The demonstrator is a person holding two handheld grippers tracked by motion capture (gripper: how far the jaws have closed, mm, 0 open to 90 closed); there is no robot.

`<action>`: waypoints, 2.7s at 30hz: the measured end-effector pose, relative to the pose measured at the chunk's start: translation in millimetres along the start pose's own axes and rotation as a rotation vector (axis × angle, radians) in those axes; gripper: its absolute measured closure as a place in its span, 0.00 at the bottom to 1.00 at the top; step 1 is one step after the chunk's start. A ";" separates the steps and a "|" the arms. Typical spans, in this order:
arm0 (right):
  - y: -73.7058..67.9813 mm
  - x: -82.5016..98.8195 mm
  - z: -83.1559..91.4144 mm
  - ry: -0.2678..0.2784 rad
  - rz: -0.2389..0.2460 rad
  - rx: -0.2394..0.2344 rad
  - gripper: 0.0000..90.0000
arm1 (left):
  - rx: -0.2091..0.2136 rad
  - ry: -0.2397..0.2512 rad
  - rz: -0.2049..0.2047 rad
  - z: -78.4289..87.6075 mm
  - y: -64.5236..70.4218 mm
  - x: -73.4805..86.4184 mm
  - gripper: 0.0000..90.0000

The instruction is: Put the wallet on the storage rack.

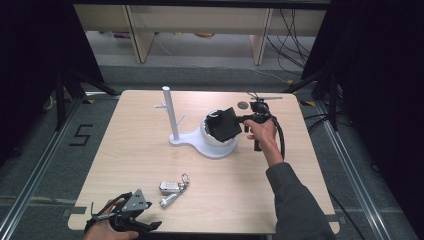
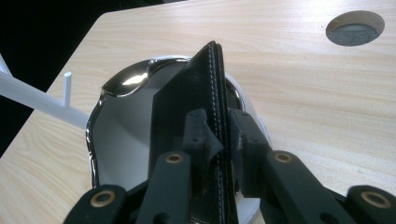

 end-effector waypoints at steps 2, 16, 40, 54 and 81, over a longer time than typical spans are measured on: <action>0.6 0.3 -0.1 0.002 0.003 -0.009 0.85 | -0.001 0.004 0.006 -0.4 0.6 0.0 0.35; 6.9 9.0 40.3 0.007 -0.001 0.007 0.52 | -0.018 0.005 0.010 1.1 -1.1 -0.6 0.34; -8.6 117.1 77.5 0.036 0.195 -0.020 0.35 | -0.055 0.054 0.036 -1.6 -11.4 -16.6 0.31; -12.8 160.7 82.2 -0.003 0.183 -0.046 0.33 | -0.073 0.081 0.032 -4.3 -21.1 -38.3 0.31; -3.7 216.6 100.5 -0.032 0.211 -0.015 0.33 | -0.015 -0.080 -0.026 -61.4 -33.0 -99.4 0.33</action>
Point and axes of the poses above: each handheld gripper's, and its own axes: z roughly backward along the jaws, x roughly out of its underside, y roughly to its right, the point moved 1 cm from there along -z, roughly forward along the jaws, and after that the axes turned 1 degree about -z, right-handed, at the moved point
